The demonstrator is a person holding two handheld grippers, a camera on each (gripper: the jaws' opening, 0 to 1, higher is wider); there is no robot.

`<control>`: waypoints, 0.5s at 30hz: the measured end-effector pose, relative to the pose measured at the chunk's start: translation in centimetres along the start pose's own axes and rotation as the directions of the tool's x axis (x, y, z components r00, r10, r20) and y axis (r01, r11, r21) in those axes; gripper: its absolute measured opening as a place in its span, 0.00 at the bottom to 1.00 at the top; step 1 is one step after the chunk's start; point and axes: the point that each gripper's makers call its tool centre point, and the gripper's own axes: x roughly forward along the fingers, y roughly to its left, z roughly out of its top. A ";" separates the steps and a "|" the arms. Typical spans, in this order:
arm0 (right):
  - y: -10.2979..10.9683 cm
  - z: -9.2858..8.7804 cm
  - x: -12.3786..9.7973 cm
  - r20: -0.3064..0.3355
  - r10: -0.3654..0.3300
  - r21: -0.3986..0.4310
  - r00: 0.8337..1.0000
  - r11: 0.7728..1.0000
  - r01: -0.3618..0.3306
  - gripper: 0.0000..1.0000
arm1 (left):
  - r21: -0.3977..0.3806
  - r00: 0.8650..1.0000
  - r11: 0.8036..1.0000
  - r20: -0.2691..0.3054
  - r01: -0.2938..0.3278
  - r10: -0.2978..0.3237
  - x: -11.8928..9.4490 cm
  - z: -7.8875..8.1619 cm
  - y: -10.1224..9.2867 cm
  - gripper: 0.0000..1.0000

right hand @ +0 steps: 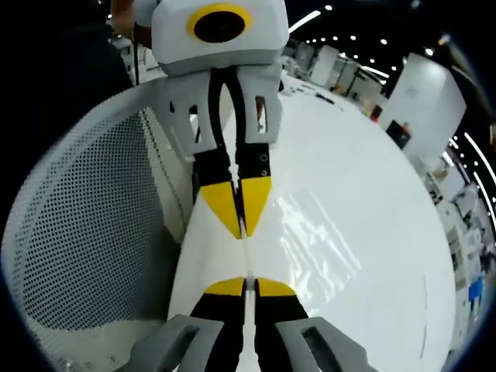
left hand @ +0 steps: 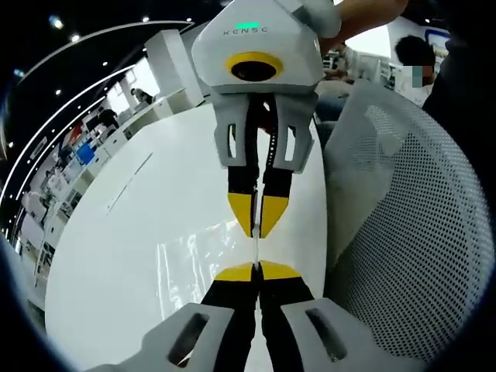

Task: Open the resealable bag by pulling the two sides of the seal apart until the entire bag opening is separated and visibly accessible.

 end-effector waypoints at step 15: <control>-0.2 -3.1 -0.8 -0.040 -0.032 0.071 0.999 0.997 0.035 0.00 | 0.010 1.000 1.000 0.006 0.018 -0.019 -1.3 0.4 -0.1 0.00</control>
